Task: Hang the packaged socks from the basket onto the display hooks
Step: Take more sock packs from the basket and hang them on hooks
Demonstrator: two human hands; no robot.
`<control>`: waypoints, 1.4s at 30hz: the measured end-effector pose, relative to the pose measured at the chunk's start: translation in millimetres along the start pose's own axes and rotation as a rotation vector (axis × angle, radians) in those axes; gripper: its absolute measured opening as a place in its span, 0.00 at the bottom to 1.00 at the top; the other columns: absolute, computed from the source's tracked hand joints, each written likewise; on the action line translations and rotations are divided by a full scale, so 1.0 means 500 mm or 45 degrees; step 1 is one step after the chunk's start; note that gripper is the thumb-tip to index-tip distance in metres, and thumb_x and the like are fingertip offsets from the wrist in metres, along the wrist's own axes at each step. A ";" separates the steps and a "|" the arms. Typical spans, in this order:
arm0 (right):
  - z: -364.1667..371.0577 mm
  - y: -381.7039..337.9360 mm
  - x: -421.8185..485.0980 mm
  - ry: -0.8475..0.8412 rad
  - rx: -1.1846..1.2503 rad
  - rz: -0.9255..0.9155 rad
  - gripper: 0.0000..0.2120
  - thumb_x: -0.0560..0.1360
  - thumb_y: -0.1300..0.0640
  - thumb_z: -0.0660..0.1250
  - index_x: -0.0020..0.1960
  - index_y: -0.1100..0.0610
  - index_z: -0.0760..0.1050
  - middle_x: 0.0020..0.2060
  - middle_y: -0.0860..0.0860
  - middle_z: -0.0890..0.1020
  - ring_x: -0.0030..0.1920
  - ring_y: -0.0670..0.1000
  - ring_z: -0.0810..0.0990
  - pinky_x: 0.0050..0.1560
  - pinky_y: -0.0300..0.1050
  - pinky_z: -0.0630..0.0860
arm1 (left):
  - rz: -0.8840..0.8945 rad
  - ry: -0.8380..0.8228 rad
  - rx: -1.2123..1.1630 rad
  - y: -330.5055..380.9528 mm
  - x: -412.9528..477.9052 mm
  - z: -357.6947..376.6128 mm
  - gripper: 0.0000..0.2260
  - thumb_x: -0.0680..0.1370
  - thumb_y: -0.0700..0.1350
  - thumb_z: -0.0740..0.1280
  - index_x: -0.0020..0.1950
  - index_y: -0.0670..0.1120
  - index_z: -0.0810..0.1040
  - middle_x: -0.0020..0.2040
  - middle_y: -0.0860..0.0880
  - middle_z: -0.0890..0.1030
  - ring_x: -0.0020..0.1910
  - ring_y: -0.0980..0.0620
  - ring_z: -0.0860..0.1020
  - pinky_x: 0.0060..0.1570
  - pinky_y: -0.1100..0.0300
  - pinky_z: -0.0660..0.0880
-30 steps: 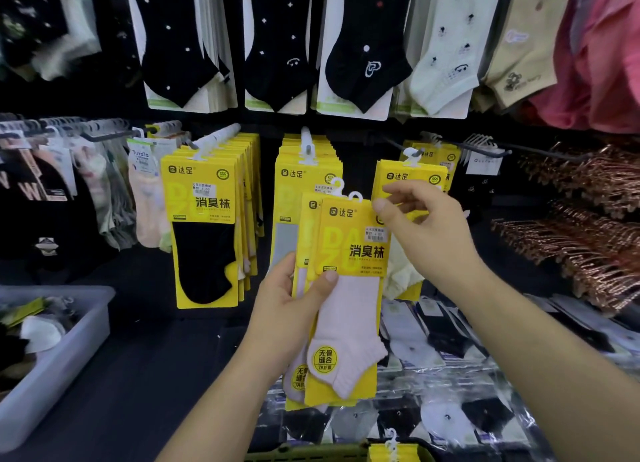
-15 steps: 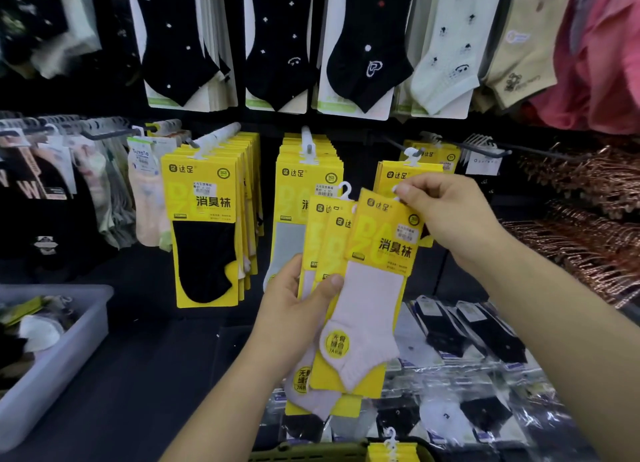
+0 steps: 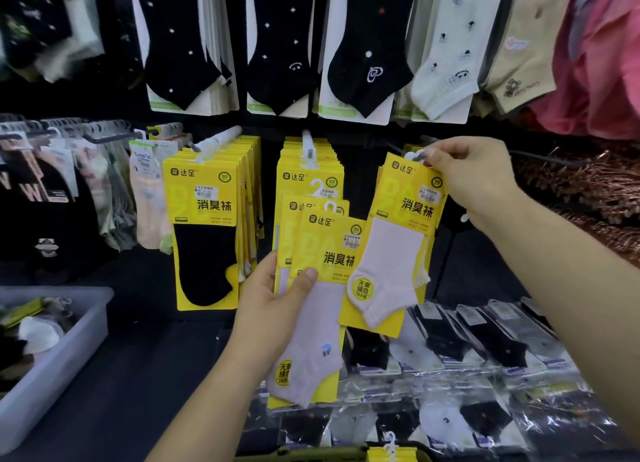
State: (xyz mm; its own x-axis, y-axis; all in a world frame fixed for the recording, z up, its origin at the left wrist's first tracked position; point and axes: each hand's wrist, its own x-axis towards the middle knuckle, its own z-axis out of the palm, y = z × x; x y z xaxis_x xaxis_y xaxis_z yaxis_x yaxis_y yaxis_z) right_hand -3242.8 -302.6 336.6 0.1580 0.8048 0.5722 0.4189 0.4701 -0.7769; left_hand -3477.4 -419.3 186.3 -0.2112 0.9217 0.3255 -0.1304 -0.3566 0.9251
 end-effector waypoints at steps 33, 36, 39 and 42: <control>0.038 -0.020 -0.138 -0.559 0.058 0.080 0.03 0.75 0.58 0.74 0.42 0.53 0.83 0.41 0.52 0.87 0.42 0.46 0.84 0.45 0.37 0.79 | 0.008 -0.054 0.171 -0.014 0.000 0.010 0.08 0.74 0.53 0.79 0.51 0.60 0.86 0.51 0.54 0.90 0.53 0.53 0.88 0.53 0.49 0.84; 0.024 -0.011 -0.113 -0.408 0.104 0.145 0.03 0.76 0.58 0.73 0.43 0.53 0.83 0.39 0.49 0.87 0.39 0.42 0.83 0.40 0.31 0.77 | -0.003 -0.042 0.179 -0.020 0.000 0.010 0.07 0.79 0.47 0.77 0.51 0.60 0.85 0.50 0.54 0.90 0.50 0.53 0.88 0.45 0.57 0.85; 0.005 -0.003 -0.079 -0.222 0.171 0.195 0.04 0.74 0.60 0.75 0.41 0.53 0.83 0.36 0.49 0.85 0.34 0.40 0.82 0.35 0.29 0.75 | -0.016 -0.031 0.212 -0.020 0.002 0.007 0.06 0.82 0.43 0.73 0.54 0.56 0.85 0.52 0.52 0.89 0.52 0.49 0.88 0.52 0.44 0.85; -0.015 -0.002 -0.045 -0.057 0.214 0.201 0.06 0.72 0.62 0.76 0.41 0.54 0.81 0.36 0.49 0.84 0.32 0.40 0.81 0.33 0.31 0.74 | -0.029 -0.011 0.196 -0.013 0.005 0.003 0.07 0.85 0.41 0.69 0.59 0.50 0.84 0.54 0.52 0.89 0.56 0.49 0.87 0.59 0.38 0.82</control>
State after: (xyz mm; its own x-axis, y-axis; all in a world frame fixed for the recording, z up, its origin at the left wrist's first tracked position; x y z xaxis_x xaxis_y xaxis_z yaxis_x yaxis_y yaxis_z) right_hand -3239.8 -323.8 326.4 0.1685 0.8867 0.4305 0.2366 0.3876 -0.8910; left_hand -3475.7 -414.7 181.5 -0.2014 0.9308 0.3052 0.0153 -0.3085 0.9511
